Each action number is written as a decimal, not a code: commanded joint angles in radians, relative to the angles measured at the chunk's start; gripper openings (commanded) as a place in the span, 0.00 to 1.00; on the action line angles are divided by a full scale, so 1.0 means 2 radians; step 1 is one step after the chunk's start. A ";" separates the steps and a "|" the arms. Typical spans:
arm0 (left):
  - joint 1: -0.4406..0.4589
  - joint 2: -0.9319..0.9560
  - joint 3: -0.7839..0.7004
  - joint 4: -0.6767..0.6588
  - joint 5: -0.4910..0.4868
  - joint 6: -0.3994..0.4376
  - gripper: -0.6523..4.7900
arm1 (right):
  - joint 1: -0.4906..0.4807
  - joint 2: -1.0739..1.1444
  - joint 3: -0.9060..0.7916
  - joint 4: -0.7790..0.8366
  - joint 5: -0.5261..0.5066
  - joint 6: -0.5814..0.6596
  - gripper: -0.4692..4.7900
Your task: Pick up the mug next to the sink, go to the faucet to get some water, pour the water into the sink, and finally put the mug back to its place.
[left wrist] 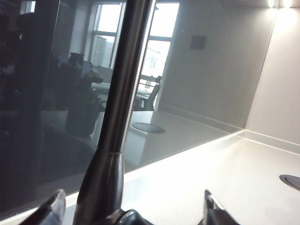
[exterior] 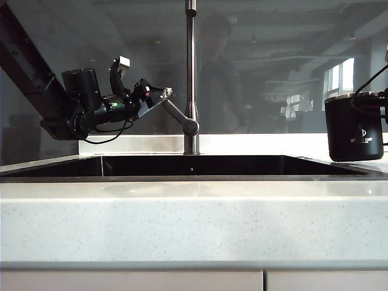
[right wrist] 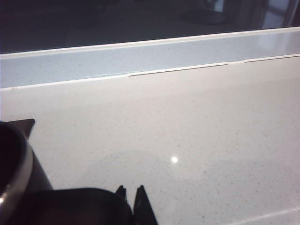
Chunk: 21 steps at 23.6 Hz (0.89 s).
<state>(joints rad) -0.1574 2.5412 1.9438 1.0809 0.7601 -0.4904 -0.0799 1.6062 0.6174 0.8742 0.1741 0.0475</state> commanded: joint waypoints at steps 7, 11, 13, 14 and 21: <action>0.000 -0.002 0.000 0.006 0.004 0.000 0.80 | 0.001 -0.004 0.003 -0.008 -0.001 0.002 0.09; 0.000 -0.002 0.000 0.006 0.004 0.000 0.80 | 0.001 -0.004 0.003 -0.010 -0.001 0.002 0.09; 0.000 -0.002 0.000 0.006 0.004 0.000 0.80 | 0.001 -0.004 0.003 -0.017 0.000 0.002 0.14; -0.001 -0.002 0.000 0.006 0.004 0.000 0.80 | 0.001 -0.004 0.003 -0.019 0.000 0.002 0.15; -0.002 -0.002 0.000 0.006 0.004 0.000 0.80 | 0.001 -0.004 0.003 -0.043 0.000 0.002 0.21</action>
<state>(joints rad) -0.1585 2.5412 1.9438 1.0809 0.7597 -0.4904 -0.0795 1.6028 0.6178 0.7868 0.1741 0.0521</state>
